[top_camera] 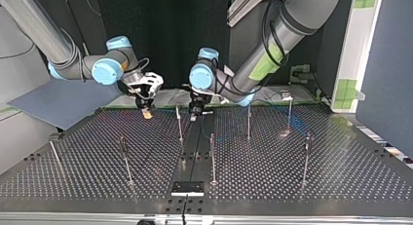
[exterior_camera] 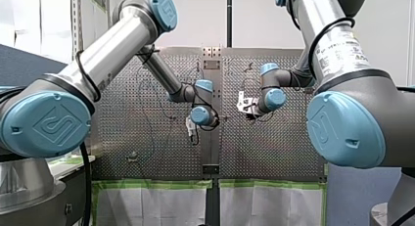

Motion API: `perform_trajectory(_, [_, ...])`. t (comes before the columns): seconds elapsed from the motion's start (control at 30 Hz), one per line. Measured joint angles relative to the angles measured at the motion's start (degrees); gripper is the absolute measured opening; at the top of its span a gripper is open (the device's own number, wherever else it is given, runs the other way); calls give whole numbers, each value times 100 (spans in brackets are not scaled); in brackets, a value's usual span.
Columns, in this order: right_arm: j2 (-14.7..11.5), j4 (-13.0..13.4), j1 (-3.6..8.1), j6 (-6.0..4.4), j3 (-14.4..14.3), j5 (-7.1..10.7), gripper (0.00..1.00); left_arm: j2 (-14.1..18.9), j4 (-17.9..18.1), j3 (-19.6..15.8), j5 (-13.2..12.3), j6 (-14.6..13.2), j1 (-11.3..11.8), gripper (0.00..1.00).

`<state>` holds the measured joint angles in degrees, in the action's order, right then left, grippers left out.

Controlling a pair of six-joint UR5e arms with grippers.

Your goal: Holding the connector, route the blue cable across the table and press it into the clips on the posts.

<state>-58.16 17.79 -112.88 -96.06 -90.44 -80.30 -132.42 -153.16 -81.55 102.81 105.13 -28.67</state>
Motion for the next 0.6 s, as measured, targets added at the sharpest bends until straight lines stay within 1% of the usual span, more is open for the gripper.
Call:
perform_trajectory(0.2, [72, -2, 56, -17, 74, 20, 0, -62, -238, 324, -33, -59, 74, 0])
perform_trajectory(0.47, [103, 5, 131, -20, 102, 36, 0, -65, -429, 403, -22, -130, 70, 0])
perform_trajectory(0.5, [104, 5, 136, -20, 106, 41, 0, -65, -445, 403, -19, -136, 67, 3])
perform_trajectory(0.53, [104, 6, 142, -20, 109, 46, 0, -66, -460, 403, -17, -139, 62, 3])
perform_trajectory(0.57, [105, 6, 149, -20, 112, 51, 0, -64, -474, 404, -15, -143, 54, 9])
perform_trajectory(0.6, [105, 6, 154, -20, 114, 55, 0, -65, -485, 404, -13, -145, 48, 22])
